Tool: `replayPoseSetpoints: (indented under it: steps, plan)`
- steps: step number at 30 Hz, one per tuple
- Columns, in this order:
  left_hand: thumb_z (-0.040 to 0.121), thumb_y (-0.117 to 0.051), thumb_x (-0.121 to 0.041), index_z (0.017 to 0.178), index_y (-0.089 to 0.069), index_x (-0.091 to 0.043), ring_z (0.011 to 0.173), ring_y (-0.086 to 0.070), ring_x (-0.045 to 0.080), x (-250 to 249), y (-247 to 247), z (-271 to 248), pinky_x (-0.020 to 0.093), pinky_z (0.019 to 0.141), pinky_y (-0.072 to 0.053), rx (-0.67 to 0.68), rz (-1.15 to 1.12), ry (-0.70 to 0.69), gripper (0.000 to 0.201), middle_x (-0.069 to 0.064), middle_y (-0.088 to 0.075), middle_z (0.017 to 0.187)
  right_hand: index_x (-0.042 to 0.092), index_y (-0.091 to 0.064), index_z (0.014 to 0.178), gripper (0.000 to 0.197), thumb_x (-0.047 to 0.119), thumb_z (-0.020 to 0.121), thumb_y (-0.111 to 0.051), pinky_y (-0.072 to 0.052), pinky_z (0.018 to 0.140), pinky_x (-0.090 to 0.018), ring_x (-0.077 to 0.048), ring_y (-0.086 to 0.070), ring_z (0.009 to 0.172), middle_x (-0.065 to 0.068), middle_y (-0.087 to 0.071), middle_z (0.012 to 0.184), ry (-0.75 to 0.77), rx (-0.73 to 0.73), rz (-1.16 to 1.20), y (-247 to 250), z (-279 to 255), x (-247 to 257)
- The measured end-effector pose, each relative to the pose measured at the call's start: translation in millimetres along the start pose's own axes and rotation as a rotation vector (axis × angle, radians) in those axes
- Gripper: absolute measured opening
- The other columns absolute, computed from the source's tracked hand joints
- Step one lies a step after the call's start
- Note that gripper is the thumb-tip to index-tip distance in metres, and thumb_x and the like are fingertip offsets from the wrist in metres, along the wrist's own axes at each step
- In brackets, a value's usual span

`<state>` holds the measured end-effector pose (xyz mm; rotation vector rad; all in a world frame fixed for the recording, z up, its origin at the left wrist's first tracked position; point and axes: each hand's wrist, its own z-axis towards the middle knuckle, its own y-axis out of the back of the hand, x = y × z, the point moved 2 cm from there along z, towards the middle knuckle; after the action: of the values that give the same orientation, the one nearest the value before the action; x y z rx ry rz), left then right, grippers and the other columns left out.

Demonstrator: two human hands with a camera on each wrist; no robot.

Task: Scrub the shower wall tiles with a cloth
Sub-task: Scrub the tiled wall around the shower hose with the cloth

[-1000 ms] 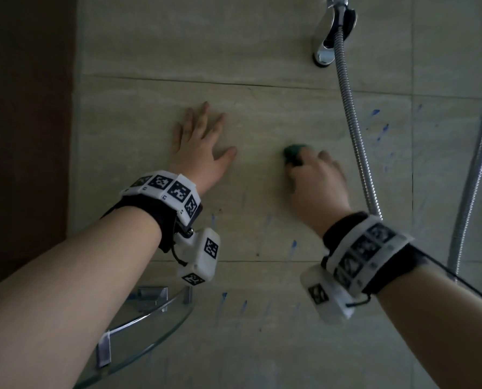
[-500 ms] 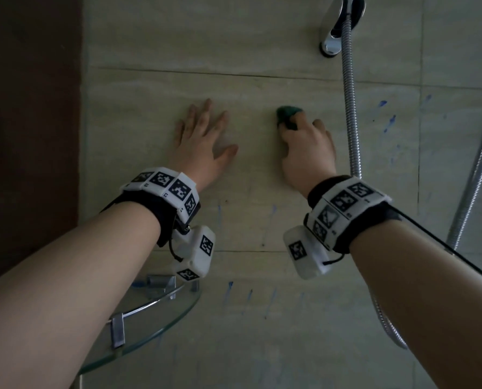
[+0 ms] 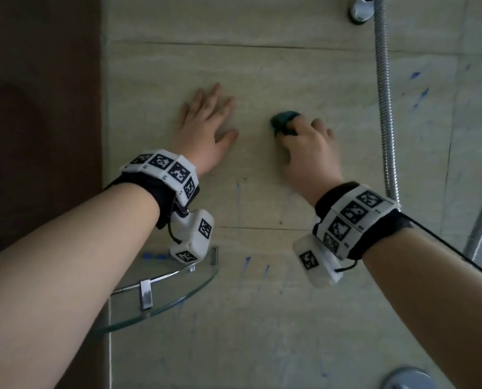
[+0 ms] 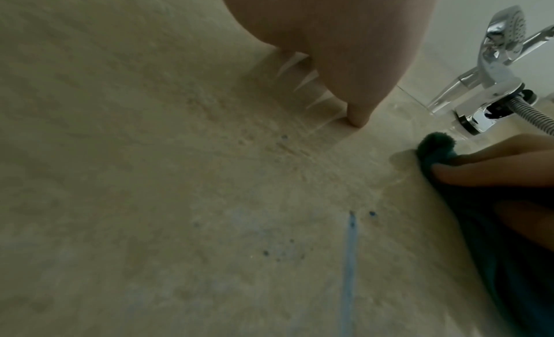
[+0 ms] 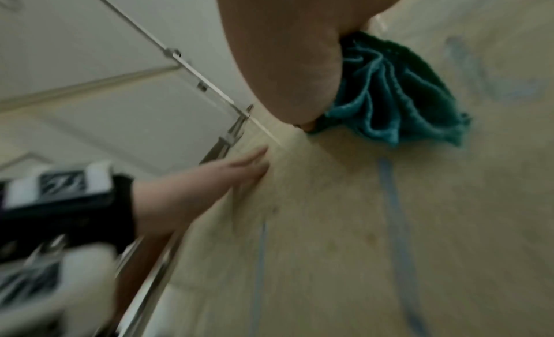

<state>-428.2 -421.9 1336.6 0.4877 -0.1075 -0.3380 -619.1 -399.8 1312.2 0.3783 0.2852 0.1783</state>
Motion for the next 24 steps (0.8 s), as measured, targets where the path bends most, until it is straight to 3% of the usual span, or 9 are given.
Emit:
replayPoseSetpoints:
  steps: [3,6,8,12,14,16,19,21,24]
  plan:
    - [0.099,-0.038,-0.048,0.153,-0.012,-0.031,0.147,0.012,0.021,7.5,-0.6,-7.1,0.039,0.117,0.01,0.009,0.044,0.056,0.062,-0.004,0.011,0.161,0.006,-0.073,0.088,0.033,0.008,0.082,-0.04,-0.035,0.061,-0.034,-0.031,-0.051,0.076,-0.013,-0.063,0.094,0.249,-0.092,0.045,-20.7,-33.7,24.5]
    - [0.099,-0.036,-0.049,0.153,-0.01,-0.031,0.147,0.013,0.023,7.2,-0.4,-9.5,0.042,0.117,0.009,0.026,0.067,0.076,0.063,-0.003,0.012,0.161,0.011,-0.074,0.087,0.037,0.006,0.078,-0.038,-0.029,0.063,-0.033,-0.027,-0.042,0.076,-0.007,-0.065,0.095,0.42,-0.007,-0.026,-31.0,-52.5,23.2]
    - [0.099,-0.036,-0.05,0.154,-0.009,-0.031,0.147,0.013,0.023,5.6,0.1,-9.9,0.042,0.117,0.009,0.038,0.075,0.073,0.064,-0.004,0.013,0.161,0.01,-0.073,0.087,0.029,0.004,0.08,-0.045,-0.033,0.064,-0.035,-0.029,-0.046,0.075,-0.01,-0.065,0.095,0.36,-0.04,-0.059,-21.3,-39.7,8.0]
    - [0.098,-0.039,-0.049,0.153,-0.009,-0.031,0.147,0.012,0.023,5.4,3.4,-11.6,0.043,0.118,0.008,0.059,0.071,0.067,0.065,-0.004,0.013,0.161,0.006,-0.072,0.104,0.028,0.005,0.089,-0.048,-0.034,0.079,-0.04,-0.037,-0.047,0.096,-0.014,-0.06,0.112,-0.08,-0.038,-0.017,-4.0,-12.0,-15.2]
    - [0.098,-0.041,-0.048,0.154,-0.009,-0.03,0.147,0.012,0.022,6.3,6.5,-11.3,0.042,0.118,0.007,0.082,0.066,0.057,0.066,-0.003,0.013,0.161,0.004,-0.074,0.096,0.03,0.006,0.088,-0.045,-0.038,0.074,-0.039,-0.036,-0.05,0.089,-0.015,-0.062,0.103,-0.026,-0.099,0.038,-7.9,-20.5,1.6]
    - [0.098,-0.043,-0.047,0.154,-0.008,-0.03,0.148,0.012,0.021,8.9,10.4,-10.0,0.04,0.118,0.006,0.099,0.073,0.048,0.068,-0.003,0.014,0.161,0.005,-0.073,0.082,0.033,0.007,0.08,-0.04,-0.041,0.062,-0.036,-0.033,-0.052,0.074,-0.013,-0.063,0.087,0.195,-0.142,0.084,-21.2,-38.8,22.8]
    - [0.096,-0.044,-0.05,0.154,-0.007,-0.03,0.147,0.012,0.021,15.9,15.2,-10.5,0.04,0.118,0.006,0.117,0.098,0.079,0.071,-0.003,0.015,0.16,0.01,-0.073,0.079,0.034,0.007,0.076,-0.04,-0.039,0.058,-0.033,-0.029,-0.047,0.072,-0.008,-0.065,0.086,0.419,-0.08,0.043,-31.5,-56.6,32.5]
    - [0.096,-0.043,-0.051,0.154,-0.004,-0.03,0.147,0.014,0.022,18.8,16.2,-12.5,0.041,0.118,0.006,0.137,0.105,0.088,0.072,-0.004,0.017,0.16,0.01,-0.074,0.078,0.03,0.007,0.078,-0.043,-0.038,0.06,-0.033,-0.029,-0.051,0.07,-0.009,-0.066,0.086,0.374,-0.111,0.007,-25.0,-42.4,21.0]
    - [0.097,-0.042,-0.051,0.154,-0.004,-0.029,0.147,0.014,0.022,20.7,15.6,-15.4,0.042,0.118,0.006,0.143,0.095,0.072,0.072,-0.004,0.018,0.16,0.006,-0.075,0.095,0.026,0.004,0.085,-0.051,-0.038,0.072,-0.039,-0.037,-0.053,0.086,-0.014,-0.066,0.103,0.088,-0.112,0.071,-4.6,-9.0,12.0]
